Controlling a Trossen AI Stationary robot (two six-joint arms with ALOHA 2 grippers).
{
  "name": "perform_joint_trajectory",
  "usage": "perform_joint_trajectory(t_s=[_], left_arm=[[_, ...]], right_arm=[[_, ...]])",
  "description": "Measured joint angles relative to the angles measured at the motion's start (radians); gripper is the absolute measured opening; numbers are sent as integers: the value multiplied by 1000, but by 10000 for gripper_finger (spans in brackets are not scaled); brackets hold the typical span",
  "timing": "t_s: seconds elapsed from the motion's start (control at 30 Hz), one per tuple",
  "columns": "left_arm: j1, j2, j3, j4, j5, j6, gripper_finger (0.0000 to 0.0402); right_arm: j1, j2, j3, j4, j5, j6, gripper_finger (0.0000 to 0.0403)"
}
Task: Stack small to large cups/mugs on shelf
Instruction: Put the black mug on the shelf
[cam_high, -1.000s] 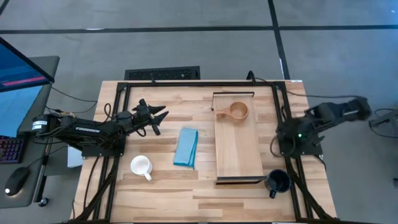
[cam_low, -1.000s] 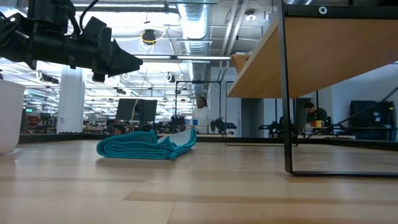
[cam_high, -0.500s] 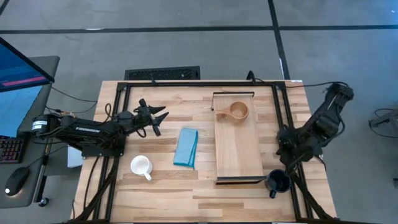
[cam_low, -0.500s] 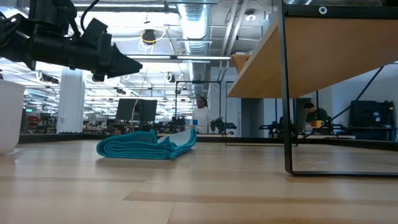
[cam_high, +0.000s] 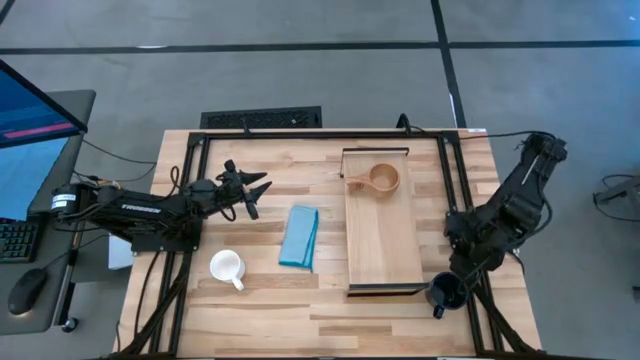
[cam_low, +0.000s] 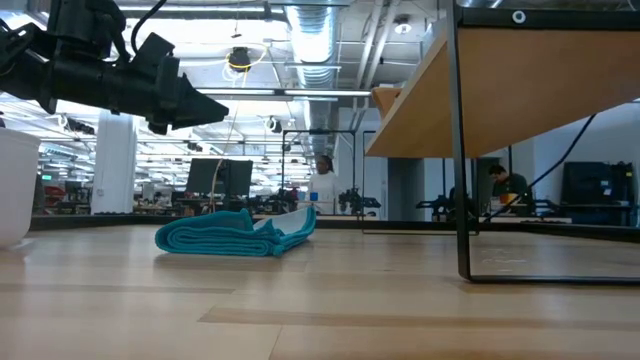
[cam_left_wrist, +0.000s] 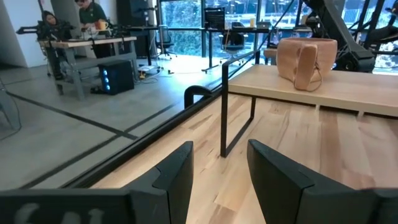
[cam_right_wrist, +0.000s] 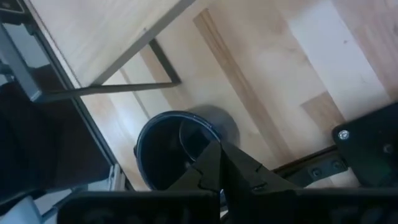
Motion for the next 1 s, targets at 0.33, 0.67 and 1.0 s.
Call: perform_joint_trajectory(t_s=[0.33,0.67,1.0], left_arm=[[0,0,0,0,0,-7,142],[0,0,0,0,1,-8,142],[0,0,0,0,3,-32,142]], right_arm=[[-1,-2,0,2,-32,24,33],[-1,-2,0,6,-66,26,75],[-1,-2,0,67,-65,24,128]])
